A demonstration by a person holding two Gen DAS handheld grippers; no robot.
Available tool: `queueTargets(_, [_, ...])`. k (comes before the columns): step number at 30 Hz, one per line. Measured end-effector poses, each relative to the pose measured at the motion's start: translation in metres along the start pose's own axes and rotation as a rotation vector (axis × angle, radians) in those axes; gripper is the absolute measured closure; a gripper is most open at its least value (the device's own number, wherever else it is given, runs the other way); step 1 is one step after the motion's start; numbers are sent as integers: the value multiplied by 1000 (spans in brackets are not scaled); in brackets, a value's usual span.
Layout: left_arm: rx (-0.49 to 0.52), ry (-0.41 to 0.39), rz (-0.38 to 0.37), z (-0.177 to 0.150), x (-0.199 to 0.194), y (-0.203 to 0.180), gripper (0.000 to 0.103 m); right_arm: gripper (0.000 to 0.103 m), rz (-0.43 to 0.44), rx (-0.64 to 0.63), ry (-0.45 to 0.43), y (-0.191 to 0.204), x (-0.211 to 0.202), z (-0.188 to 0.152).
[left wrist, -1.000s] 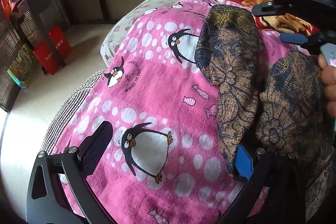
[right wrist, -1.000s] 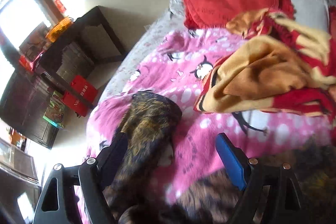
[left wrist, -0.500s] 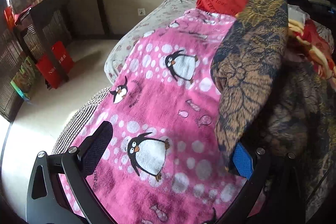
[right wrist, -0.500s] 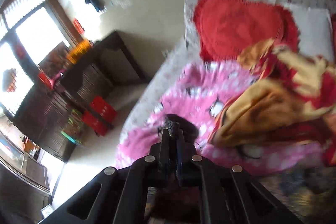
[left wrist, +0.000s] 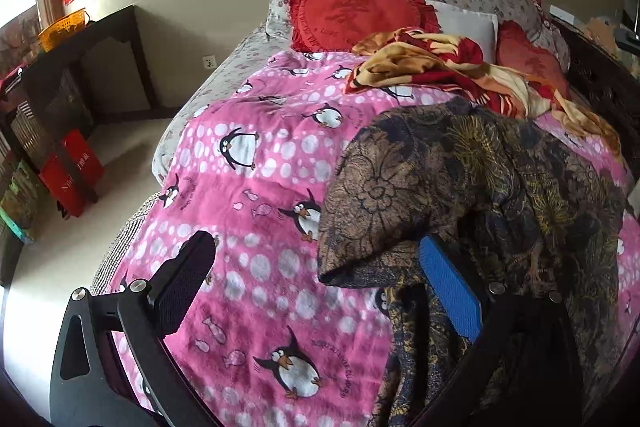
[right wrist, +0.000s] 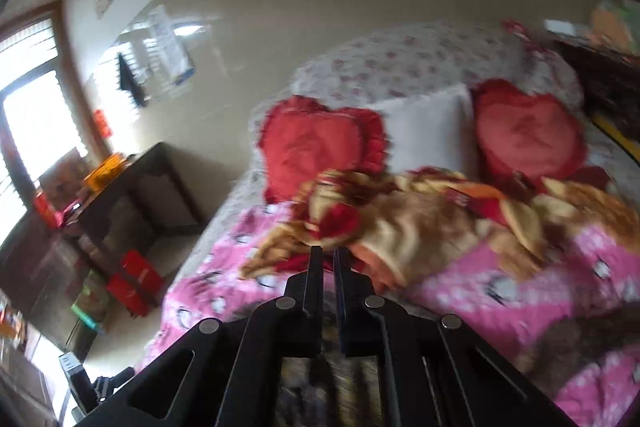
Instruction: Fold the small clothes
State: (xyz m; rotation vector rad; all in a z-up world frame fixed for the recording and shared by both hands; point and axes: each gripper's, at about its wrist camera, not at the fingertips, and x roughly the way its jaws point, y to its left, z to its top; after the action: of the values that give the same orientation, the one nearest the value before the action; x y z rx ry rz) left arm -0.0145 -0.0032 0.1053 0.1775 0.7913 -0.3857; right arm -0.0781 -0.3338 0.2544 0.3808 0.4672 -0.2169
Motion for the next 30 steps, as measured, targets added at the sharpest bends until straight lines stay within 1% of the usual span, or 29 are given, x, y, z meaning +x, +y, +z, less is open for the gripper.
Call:
queueTargets(1, [4,0,-4,0,0,-4,0,98,3,9,37,-9,2,-9])
queueTargets(2, [7,-4,-9,-1,-1,-8,0,97,20,21,106,-16,10,-21])
queueTargets(4, [15,-4,-5,-2,-2,-14,0,91,28,44,191,-17,26,-46])
queueTargets(5, [18,2,-3,-2,-1,-16,0,76,32,35,220,-11,37,-58])
queueTargets(6, [21,9,-2,-3,1,-17,0,57,38,15,255,-4,50,-72])
queueTargets(7, [22,14,2,-3,2,-16,0,50,52,-6,289,6,64,-86])
queueTargets(8, [24,17,9,-5,2,-17,0,48,72,-21,315,14,77,-97])
queueTargets(9, [30,22,23,-5,4,-17,0,48,85,-42,343,26,91,-107])
queueTargets(10, [33,24,31,-6,5,-17,0,48,78,-71,363,36,105,-116])
queueTargets(12, [35,28,38,-7,8,-15,0,48,36,-115,382,53,127,-132])
queueTargets(15, [29,29,50,-8,11,-10,0,48,0,-122,396,59,149,-146])
queueTargets(17, [19,37,52,-8,14,-7,0,48,-45,-137,394,61,159,-150])
queueTargets(19, [7,44,48,-8,18,-6,0,51,-48,-136,391,62,163,-152])
queueTargets(20, [4,46,48,-8,19,-5,0,59,-43,-135,385,64,165,-152])
queueTargets(21, [3,48,51,-9,20,-6,0,73,-42,-139,381,67,166,-151])
queueTargets(22, [3,50,55,-9,21,-6,0,78,-45,-145,377,69,168,-149])
queueTargets(23, [4,52,57,-9,22,-6,0,90,-50,-149,372,69,169,-147])
queueTargets(24, [5,53,58,-9,23,-6,0,98,-48,-147,363,69,168,-144])
queueTargets(27, [8,52,64,-9,24,-6,0,98,-6,-122,318,69,153,-132])
queueTargets(30, [5,59,71,-9,27,-6,0,98,15,-129,253,70,124,-114])
